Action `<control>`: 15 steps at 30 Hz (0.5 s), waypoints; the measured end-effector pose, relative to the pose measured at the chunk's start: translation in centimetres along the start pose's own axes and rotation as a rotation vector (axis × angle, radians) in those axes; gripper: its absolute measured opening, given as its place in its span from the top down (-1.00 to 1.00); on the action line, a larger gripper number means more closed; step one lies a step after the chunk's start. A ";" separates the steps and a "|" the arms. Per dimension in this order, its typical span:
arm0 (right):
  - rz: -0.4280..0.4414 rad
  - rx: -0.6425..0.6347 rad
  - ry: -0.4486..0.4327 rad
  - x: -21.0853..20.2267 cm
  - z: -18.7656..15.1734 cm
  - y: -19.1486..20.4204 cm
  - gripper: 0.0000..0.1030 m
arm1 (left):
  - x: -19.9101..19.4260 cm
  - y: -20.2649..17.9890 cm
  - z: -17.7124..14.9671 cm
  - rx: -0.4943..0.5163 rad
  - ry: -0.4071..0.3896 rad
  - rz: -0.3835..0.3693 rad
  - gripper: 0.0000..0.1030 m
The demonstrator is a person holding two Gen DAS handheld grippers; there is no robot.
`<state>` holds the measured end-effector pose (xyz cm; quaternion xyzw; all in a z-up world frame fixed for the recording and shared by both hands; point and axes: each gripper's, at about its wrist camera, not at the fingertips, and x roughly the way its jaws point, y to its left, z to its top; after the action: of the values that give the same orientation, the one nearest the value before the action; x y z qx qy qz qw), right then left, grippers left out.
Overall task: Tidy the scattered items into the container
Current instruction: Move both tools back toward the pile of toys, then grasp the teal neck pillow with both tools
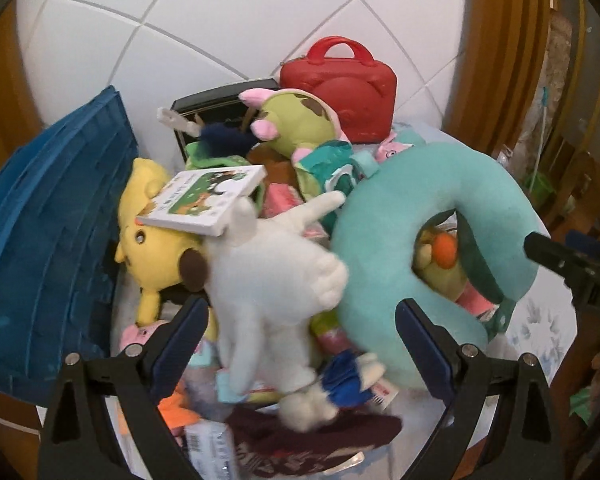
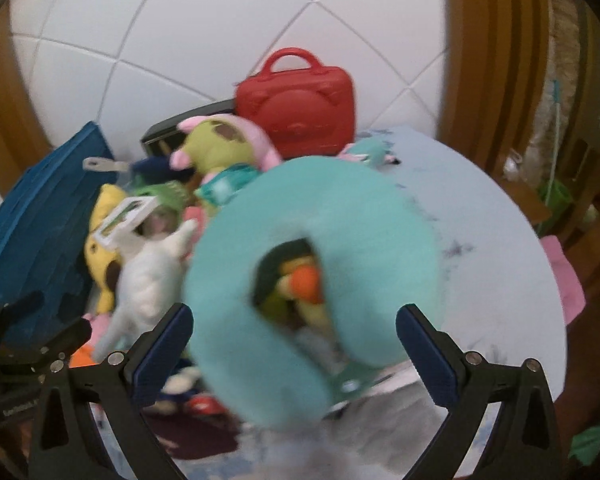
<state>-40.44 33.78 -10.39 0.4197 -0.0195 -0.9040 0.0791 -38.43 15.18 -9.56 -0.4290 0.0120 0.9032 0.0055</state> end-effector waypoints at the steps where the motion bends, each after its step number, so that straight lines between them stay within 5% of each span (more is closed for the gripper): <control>1: -0.005 -0.004 -0.001 0.3 0.5 -1.0 -0.99 | 0.3 -0.6 0.2 -0.010 -0.001 0.006 -0.86; 10: -0.001 -0.213 0.024 4.9 3.4 -5.7 -0.99 | 4.0 -6.7 -0.2 -0.207 0.065 0.107 -0.86; 15: 0.097 -0.286 0.070 7.0 3.1 -5.5 -0.99 | 5.0 -8.1 -1.0 -0.278 0.118 0.165 -0.86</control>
<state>-47.94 37.96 -14.30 0.4341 0.0922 -0.8774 0.1821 -40.60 23.23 -14.20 -0.4756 -0.0777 0.8667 -0.1289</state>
